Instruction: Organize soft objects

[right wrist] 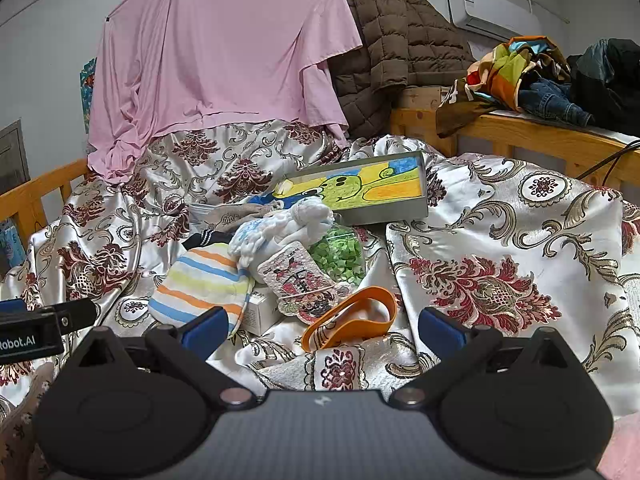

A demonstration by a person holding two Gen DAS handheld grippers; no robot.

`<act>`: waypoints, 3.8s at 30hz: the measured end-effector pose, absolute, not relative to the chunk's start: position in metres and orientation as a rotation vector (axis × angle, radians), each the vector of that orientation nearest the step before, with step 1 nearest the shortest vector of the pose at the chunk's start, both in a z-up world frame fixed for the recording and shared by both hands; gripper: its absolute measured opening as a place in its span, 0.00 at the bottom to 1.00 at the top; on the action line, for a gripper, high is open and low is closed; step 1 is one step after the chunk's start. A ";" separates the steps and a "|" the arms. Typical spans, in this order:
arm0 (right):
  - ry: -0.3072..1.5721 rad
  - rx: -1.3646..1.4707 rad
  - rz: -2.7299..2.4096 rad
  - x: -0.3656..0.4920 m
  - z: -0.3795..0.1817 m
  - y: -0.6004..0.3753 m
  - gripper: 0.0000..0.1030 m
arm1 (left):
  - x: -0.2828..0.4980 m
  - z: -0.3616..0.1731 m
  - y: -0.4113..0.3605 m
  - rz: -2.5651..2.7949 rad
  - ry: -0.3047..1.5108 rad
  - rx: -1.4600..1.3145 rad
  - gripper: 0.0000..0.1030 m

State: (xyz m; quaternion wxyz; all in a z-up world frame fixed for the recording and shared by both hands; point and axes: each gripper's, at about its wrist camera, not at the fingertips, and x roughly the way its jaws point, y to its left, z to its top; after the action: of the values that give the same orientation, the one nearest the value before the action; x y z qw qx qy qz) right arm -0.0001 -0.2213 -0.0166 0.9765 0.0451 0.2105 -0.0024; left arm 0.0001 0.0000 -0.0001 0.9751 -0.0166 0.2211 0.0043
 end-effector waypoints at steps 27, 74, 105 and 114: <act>0.498 0.108 -0.016 0.013 -0.020 -0.224 1.00 | 0.004 -0.002 -0.001 0.001 0.446 -0.021 0.99; 0.819 0.269 0.019 0.142 -0.072 -0.257 1.00 | 0.178 -0.061 -0.003 -0.264 0.694 -0.055 0.99; 0.807 0.494 0.074 0.157 -0.088 -0.268 0.79 | 0.189 -0.084 0.016 -0.409 0.802 -0.444 0.48; 0.804 0.560 0.029 0.153 -0.090 -0.279 0.48 | 0.187 -0.090 0.011 -0.378 0.793 -0.504 0.26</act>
State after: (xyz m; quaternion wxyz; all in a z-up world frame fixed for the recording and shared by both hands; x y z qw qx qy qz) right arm 0.1535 -0.2787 -0.0896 0.8822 0.2688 0.3863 0.0141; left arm 0.1869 0.0109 -0.0903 0.8745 -0.2413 0.3799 -0.1809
